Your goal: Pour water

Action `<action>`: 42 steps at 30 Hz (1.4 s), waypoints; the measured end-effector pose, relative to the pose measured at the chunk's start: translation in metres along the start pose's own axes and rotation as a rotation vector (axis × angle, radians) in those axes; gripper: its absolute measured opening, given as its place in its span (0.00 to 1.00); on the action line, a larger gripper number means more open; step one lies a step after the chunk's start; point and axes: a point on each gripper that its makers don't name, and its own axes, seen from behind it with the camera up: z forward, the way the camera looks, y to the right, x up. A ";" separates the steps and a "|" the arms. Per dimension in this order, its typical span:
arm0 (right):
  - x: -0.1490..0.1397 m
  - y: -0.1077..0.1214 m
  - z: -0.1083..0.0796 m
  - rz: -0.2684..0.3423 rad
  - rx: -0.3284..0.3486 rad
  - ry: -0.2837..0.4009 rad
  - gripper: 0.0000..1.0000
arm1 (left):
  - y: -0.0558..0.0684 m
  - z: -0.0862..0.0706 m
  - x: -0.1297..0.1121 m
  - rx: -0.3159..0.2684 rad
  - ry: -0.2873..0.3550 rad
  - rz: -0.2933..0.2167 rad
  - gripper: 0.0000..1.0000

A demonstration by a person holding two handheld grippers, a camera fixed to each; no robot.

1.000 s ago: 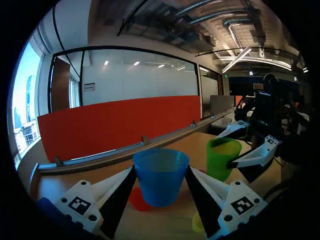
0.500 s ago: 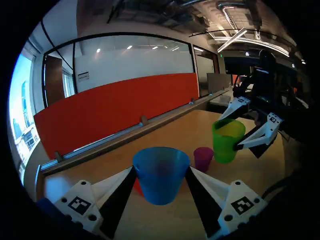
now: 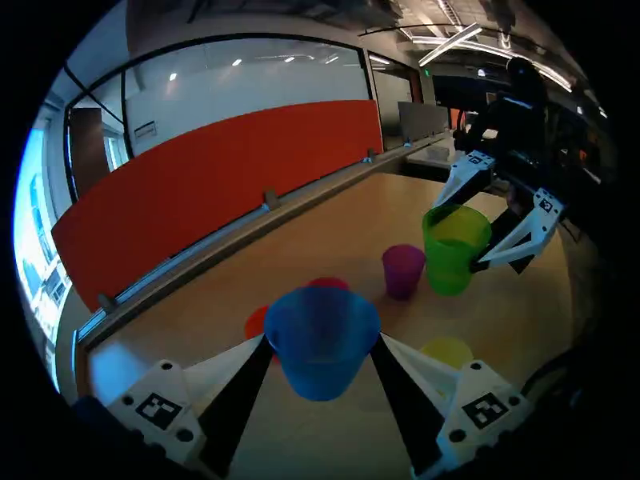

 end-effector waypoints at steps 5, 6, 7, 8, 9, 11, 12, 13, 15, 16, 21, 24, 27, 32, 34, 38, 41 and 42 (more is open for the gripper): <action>-0.015 -0.001 0.004 -0.005 0.013 -0.039 0.92 | 0.005 0.008 -0.016 -0.024 -0.054 0.007 0.85; -0.018 -0.001 0.005 -0.004 0.015 -0.047 0.92 | 0.005 0.010 -0.019 -0.028 -0.066 0.005 0.85; -0.021 -0.001 0.006 -0.004 0.016 -0.054 0.92 | 0.006 0.011 -0.022 -0.032 -0.077 0.003 0.85; -0.024 0.000 0.007 -0.003 0.017 -0.061 0.92 | 0.007 0.013 -0.025 -0.036 -0.088 0.001 0.85; -0.027 -0.001 0.007 -0.003 0.019 -0.068 0.92 | 0.008 0.015 -0.027 -0.040 -0.097 0.000 0.85; -0.032 -0.001 0.009 -0.001 0.023 -0.080 0.92 | 0.009 0.018 -0.032 -0.048 -0.111 -0.002 0.85; -0.034 -0.001 0.009 -0.001 0.025 -0.088 0.92 | 0.009 0.020 -0.035 -0.051 -0.121 -0.003 0.85; -0.037 -0.001 0.010 -0.001 0.027 -0.094 0.92 | 0.009 0.021 -0.037 -0.055 -0.129 -0.003 0.85; -0.042 -0.001 0.011 -0.001 0.029 -0.108 0.92 | 0.010 0.024 -0.042 -0.062 -0.146 -0.005 0.85; -0.044 -0.001 0.011 -0.002 0.029 -0.115 0.92 | 0.010 0.025 -0.044 -0.066 -0.154 -0.006 0.85; -0.056 0.002 0.012 -0.007 0.032 -0.143 0.92 | 0.012 0.032 -0.053 -0.089 -0.185 -0.011 0.86; -0.063 0.003 0.013 -0.004 0.033 -0.155 0.92 | 0.015 0.035 -0.057 -0.103 -0.198 -0.012 0.85; -0.069 0.003 0.014 0.001 0.038 -0.168 0.92 | 0.017 0.039 -0.060 -0.113 -0.207 -0.010 0.85; -0.078 0.003 0.016 -0.001 0.043 -0.188 0.92 | 0.017 0.046 -0.065 -0.121 -0.214 -0.013 0.85; -0.081 0.004 0.016 -0.005 0.041 -0.193 0.92 | 0.018 0.048 -0.067 -0.124 -0.215 -0.015 0.86; -0.085 0.004 0.018 -0.004 0.040 -0.198 0.92 | 0.019 0.051 -0.072 -0.128 -0.221 -0.020 0.86; -0.087 0.005 0.019 0.004 0.040 -0.199 0.92 | 0.020 0.053 -0.076 -0.132 -0.227 -0.022 0.85; -0.088 0.006 0.020 0.005 0.038 -0.200 0.92 | 0.020 0.054 -0.077 -0.133 -0.228 -0.023 0.85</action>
